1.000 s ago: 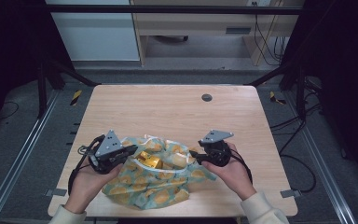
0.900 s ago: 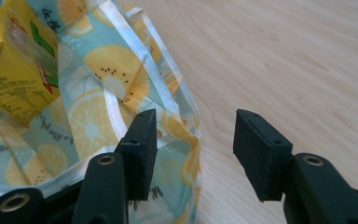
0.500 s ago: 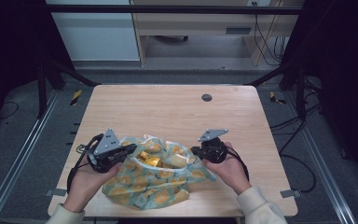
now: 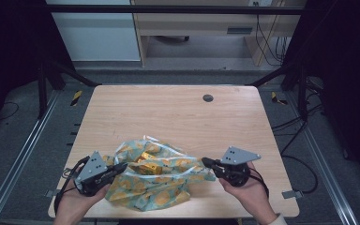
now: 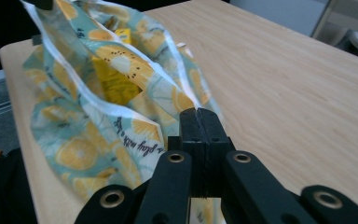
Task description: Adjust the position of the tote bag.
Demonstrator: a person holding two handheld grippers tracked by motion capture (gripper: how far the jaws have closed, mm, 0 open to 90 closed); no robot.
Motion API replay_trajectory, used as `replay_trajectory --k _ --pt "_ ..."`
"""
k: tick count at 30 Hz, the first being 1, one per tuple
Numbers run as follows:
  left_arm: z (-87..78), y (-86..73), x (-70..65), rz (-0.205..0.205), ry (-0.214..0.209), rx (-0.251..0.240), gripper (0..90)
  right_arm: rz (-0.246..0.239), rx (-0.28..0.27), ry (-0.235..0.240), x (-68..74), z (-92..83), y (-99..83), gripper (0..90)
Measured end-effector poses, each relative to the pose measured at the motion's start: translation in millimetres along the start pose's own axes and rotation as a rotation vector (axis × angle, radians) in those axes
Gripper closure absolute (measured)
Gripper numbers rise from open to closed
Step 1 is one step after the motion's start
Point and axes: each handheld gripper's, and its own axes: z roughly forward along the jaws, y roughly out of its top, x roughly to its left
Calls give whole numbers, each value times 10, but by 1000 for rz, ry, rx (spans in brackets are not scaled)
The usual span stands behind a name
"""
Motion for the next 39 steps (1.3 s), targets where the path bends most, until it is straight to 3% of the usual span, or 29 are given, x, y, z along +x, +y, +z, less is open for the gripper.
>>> replay_trajectory --k 4,11,18,23,29,39 --pt "44 -173 7 -46 -27 -15 900 -17 17 24 55 28 -120 900" --pt "47 -263 -42 -25 -46 15 900 -45 53 56 130 55 -211 900" --pt "255 -388 -134 22 -86 147 900 -51 161 77 126 139 -368 900" --pt "416 -446 -201 48 -99 233 900 -55 209 79 102 215 -442 900" --pt "509 -460 -232 61 -107 273 900 -40 276 59 41 282 -530 900" --pt "565 -504 -233 63 -100 311 900 -31 321 59 40 335 -568 900"
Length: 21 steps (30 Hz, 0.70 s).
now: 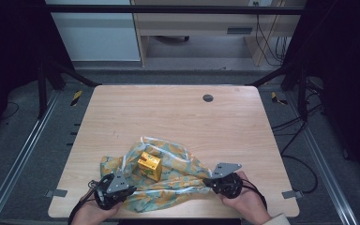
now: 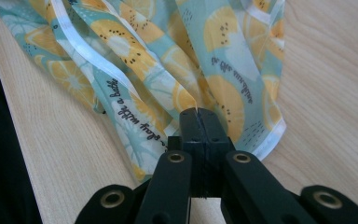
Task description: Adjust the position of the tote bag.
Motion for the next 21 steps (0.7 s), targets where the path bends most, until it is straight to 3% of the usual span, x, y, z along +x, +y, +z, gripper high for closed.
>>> replay_trajectory --k 5,7,14,19,21 --pt "24 -2 10 1 -5 15 900 -3 4 25 -1 26 -5 876" --pt "32 -5 18 -1 -3 16 900 -1 -16 35 -2 6 -2 787" --pt "42 3 0 8 -2 22 900 25 -66 -9 -52 -162 18 395" --pt "50 17 -8 10 0 19 900 39 -115 -45 -136 -347 89 220" --pt "54 6 -8 9 -1 22 900 35 -124 -30 -158 -397 136 163"
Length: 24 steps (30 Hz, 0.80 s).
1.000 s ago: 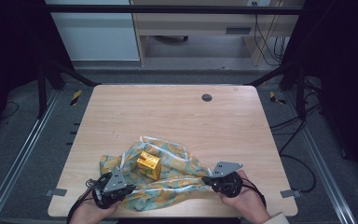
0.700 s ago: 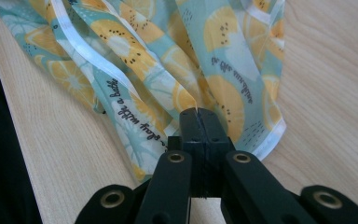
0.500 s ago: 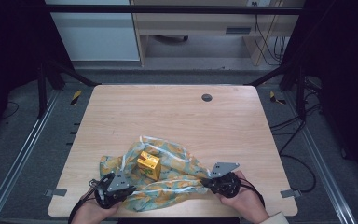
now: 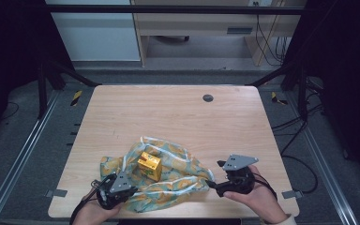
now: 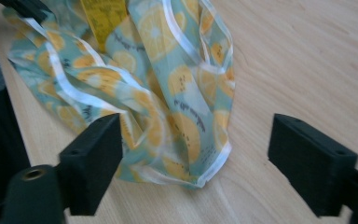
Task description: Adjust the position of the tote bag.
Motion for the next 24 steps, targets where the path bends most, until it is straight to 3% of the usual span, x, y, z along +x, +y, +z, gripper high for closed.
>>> replay_trajectory --k 6,12,19,24 --pt "-13 -6 -3 19 10 7 900 -49 -24 19 -29 -116 231 156" --pt "-24 -18 6 11 14 -1 898 -53 -28 40 -36 -204 403 170" --pt "-31 -9 22 9 28 -3 898 -68 -16 67 -27 -166 533 178" --pt "-25 -4 9 14 26 -6 898 -62 -2 33 -50 -60 563 224"
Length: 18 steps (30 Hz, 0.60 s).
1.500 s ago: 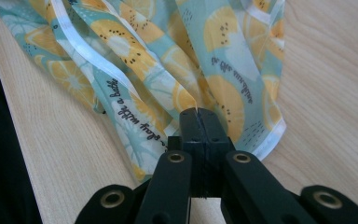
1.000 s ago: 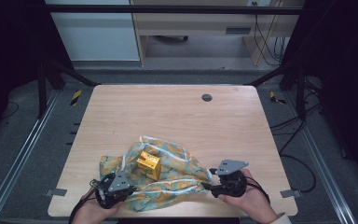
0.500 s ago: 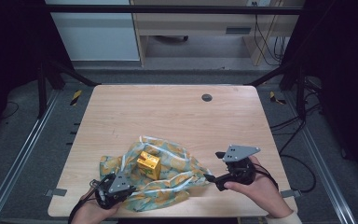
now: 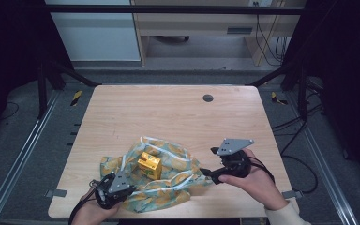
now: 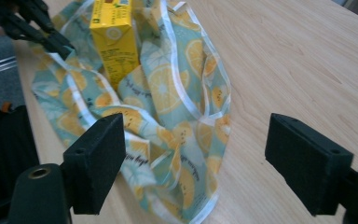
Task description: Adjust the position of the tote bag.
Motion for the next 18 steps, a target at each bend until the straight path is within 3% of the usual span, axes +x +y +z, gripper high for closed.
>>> replay_trajectory --k 7,12,18 --pt "-12 -5 2 -3 1 -6 897 -64 48 31 105 473 211 279" --pt "-9 0 -1 3 1 -3 897 -80 89 38 158 768 322 336" --pt "-12 2 0 7 4 -3 897 -115 162 51 227 1098 426 327"
